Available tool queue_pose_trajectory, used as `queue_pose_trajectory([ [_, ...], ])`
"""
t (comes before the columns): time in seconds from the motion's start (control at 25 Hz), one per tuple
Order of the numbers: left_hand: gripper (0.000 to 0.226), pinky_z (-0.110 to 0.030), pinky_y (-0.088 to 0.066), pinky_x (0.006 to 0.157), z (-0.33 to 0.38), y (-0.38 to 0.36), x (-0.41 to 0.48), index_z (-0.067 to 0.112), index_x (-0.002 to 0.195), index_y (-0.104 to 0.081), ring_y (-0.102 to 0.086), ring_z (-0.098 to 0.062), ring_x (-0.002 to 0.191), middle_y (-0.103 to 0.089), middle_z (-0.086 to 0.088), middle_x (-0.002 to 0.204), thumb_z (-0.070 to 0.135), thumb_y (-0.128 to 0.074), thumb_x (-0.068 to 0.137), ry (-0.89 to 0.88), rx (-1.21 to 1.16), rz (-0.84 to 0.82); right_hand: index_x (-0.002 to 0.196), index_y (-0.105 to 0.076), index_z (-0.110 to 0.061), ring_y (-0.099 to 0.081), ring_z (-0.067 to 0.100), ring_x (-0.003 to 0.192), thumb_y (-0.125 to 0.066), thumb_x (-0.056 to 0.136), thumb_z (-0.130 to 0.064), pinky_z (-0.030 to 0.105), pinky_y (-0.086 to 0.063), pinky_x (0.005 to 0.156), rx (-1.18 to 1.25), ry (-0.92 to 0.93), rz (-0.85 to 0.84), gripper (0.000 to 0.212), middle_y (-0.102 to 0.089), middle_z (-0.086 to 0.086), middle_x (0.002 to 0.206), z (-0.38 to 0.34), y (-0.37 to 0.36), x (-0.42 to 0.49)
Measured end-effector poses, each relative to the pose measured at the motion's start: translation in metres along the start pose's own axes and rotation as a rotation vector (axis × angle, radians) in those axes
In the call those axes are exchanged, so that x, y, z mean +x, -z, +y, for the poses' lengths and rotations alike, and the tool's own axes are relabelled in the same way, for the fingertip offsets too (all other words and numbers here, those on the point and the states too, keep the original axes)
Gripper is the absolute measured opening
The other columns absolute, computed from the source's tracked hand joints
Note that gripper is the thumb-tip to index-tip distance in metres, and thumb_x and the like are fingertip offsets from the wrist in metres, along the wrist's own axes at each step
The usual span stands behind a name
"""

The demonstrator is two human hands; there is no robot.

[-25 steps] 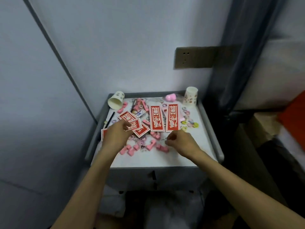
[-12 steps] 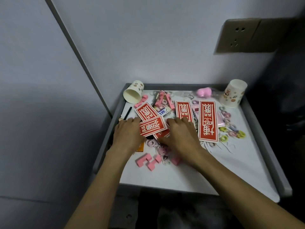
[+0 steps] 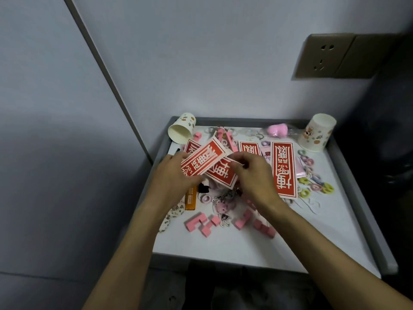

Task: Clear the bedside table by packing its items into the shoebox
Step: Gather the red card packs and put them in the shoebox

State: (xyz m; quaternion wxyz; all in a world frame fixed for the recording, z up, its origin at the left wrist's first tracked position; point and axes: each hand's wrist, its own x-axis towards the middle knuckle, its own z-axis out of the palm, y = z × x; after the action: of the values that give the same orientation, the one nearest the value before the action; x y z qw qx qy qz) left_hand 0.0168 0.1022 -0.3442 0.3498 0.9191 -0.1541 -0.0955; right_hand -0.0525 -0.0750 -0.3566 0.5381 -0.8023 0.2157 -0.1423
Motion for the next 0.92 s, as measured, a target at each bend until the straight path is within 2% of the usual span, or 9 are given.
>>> queue_pose_trajectory([
  [0.12, 0.042, -0.024, -0.056, 0.058, 0.014, 0.006, -0.004, 0.032, 0.107, -0.053, -0.073, -0.010, 0.075, -0.069, 0.009, 0.100, 0.049, -0.078, 0.078, 0.177, -0.385, 0.030, 0.099, -0.069, -0.016, -0.071, 0.011, 0.080, -0.055, 0.097, -0.014, 0.020, -0.055, 0.063, 0.318, -0.188, -0.034, 0.014, -0.073, 0.001, 0.096, -0.008, 0.015, -0.009],
  [0.2, 0.040, -0.022, -0.053, 0.051, 0.022, 0.008, -0.008, 0.028, 0.103, -0.055, -0.074, -0.009, 0.067, -0.075, 0.004, 0.091, 0.046, -0.079, 0.077, 0.258, -0.611, 0.018, 0.099, -0.065, -0.012, -0.072, 0.012, 0.075, -0.053, 0.098, -0.012, 0.020, -0.053, 0.059, 0.384, -0.212, -0.068, 0.012, -0.074, 0.004, 0.090, -0.013, 0.023, -0.018],
  [0.4, 0.019, -0.034, -0.060, 0.060, 0.035, -0.003, -0.017, 0.018, 0.113, -0.065, -0.076, -0.024, 0.082, -0.078, -0.003, 0.095, 0.026, -0.063, 0.095, 0.319, -1.020, -0.078, 0.103, -0.059, -0.008, -0.073, 0.018, 0.080, -0.053, 0.097, -0.011, 0.037, -0.059, 0.074, 0.400, -0.203, -0.188, 0.009, -0.075, 0.004, 0.087, -0.017, 0.031, -0.032],
  [0.52, 0.013, -0.035, -0.061, 0.060, 0.040, -0.010, -0.018, 0.021, 0.110, -0.064, -0.075, -0.026, 0.085, -0.078, -0.003, 0.096, 0.022, -0.057, 0.099, 0.316, -1.112, -0.058, 0.105, -0.060, -0.008, -0.073, 0.022, 0.084, -0.053, 0.098, -0.010, 0.027, -0.059, 0.070, 0.459, -0.162, -0.294, 0.011, -0.074, 0.010, 0.090, -0.015, 0.031, -0.039],
  [0.64, 0.014, -0.037, -0.061, 0.061, 0.040, -0.017, -0.018, 0.019, 0.112, -0.063, -0.075, -0.027, 0.086, -0.077, -0.005, 0.098, 0.018, -0.059, 0.098, 0.305, -1.145, -0.006, 0.104, -0.064, -0.012, -0.073, 0.019, 0.083, -0.052, 0.098, -0.015, 0.024, -0.057, 0.068, 0.466, -0.140, -0.388, 0.013, -0.075, 0.005, 0.092, -0.012, 0.029, -0.040],
  [0.72, 0.016, -0.038, -0.061, 0.061, 0.037, -0.017, -0.017, 0.016, 0.111, -0.064, -0.075, -0.027, 0.086, -0.077, -0.006, 0.097, 0.017, -0.063, 0.095, 0.332, -1.159, 0.040, 0.098, -0.069, -0.019, -0.070, 0.009, 0.075, -0.054, 0.097, -0.027, 0.024, -0.054, 0.065, 0.132, 0.027, -0.275, 0.016, -0.074, -0.003, 0.088, -0.003, 0.029, -0.034],
  [0.8, 0.015, -0.037, -0.060, 0.059, 0.033, -0.016, -0.015, 0.017, 0.108, -0.066, -0.076, -0.026, 0.083, -0.077, -0.005, 0.095, 0.017, -0.065, 0.094, 0.361, -1.150, 0.057, 0.099, -0.068, -0.022, -0.064, 0.006, 0.073, -0.058, 0.092, -0.044, 0.022, -0.046, 0.062, -0.424, 0.189, -0.014, 0.025, -0.070, -0.006, 0.090, 0.009, 0.034, -0.024],
  [0.84, 0.013, -0.036, -0.060, 0.057, 0.032, -0.016, -0.014, 0.018, 0.106, -0.066, -0.076, -0.025, 0.081, -0.078, -0.004, 0.093, 0.017, -0.066, 0.093, 0.370, -1.140, 0.053, 0.105, -0.065, -0.020, -0.063, 0.012, 0.081, -0.059, 0.088, -0.051, 0.025, -0.045, 0.065, -0.648, 0.191, 0.080, 0.036, -0.068, -0.002, 0.097, 0.014, 0.037, -0.019],
  [0.92, 0.011, -0.034, -0.059, 0.055, 0.031, -0.018, -0.013, 0.020, 0.104, -0.066, -0.076, -0.023, 0.079, -0.078, -0.002, 0.089, 0.017, -0.065, 0.093, 0.366, -1.116, 0.039, 0.118, -0.057, -0.013, -0.059, 0.024, 0.098, -0.062, 0.080, -0.063, 0.033, -0.048, 0.078, -0.856, 0.074, 0.105, 0.063, -0.062, 0.008, 0.111, 0.025, 0.040, -0.011],
])
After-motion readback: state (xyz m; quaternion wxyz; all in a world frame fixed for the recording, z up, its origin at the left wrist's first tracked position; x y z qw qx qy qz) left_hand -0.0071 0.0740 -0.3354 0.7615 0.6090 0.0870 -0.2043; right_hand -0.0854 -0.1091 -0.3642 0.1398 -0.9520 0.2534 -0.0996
